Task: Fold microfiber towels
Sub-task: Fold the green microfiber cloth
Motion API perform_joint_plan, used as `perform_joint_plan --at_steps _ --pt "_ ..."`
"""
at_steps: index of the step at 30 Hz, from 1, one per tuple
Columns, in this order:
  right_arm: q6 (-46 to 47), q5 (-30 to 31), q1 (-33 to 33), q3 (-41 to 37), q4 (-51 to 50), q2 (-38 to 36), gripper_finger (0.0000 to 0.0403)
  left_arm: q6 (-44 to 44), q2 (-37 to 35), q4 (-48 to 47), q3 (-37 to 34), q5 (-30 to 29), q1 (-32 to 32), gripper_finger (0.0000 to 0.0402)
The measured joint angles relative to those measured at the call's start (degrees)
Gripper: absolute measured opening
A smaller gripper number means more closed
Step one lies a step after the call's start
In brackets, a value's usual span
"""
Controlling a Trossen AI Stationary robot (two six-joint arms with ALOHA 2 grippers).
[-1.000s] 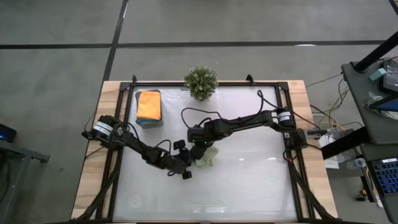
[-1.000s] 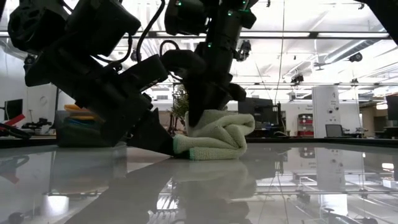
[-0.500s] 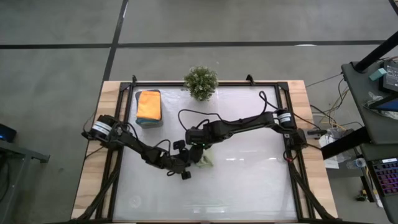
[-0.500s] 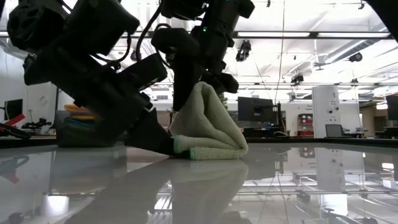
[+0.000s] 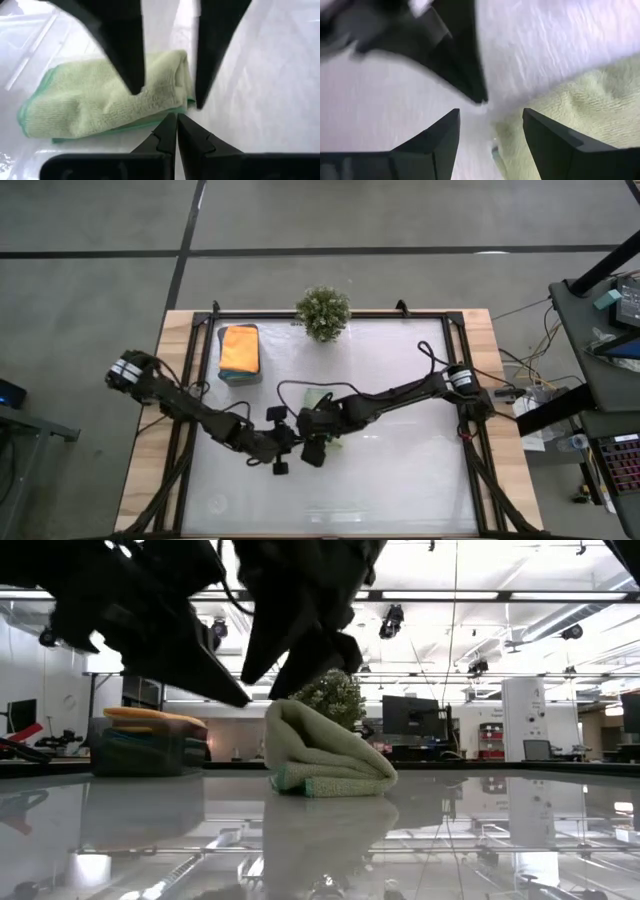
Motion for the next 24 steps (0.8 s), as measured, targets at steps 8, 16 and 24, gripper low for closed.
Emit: perform_joint_plan --at_steps 8,16,24 --pt "-8.5 14.8 6.6 -3.6 -0.7 -5.2 0.0188 0.0 -3.1 -0.4 -0.9 -0.3 -1.1 0.0001" --pt "-12.6 15.4 8.2 -13.8 2.4 -11.9 0.0086 4.2 0.2 10.1 -0.9 -3.5 0.3 0.0001" --pt "-20.2 15.3 6.2 -30.1 26.1 -15.0 0.0013 5.9 6.2 18.8 -0.7 -5.1 4.4 0.0001"
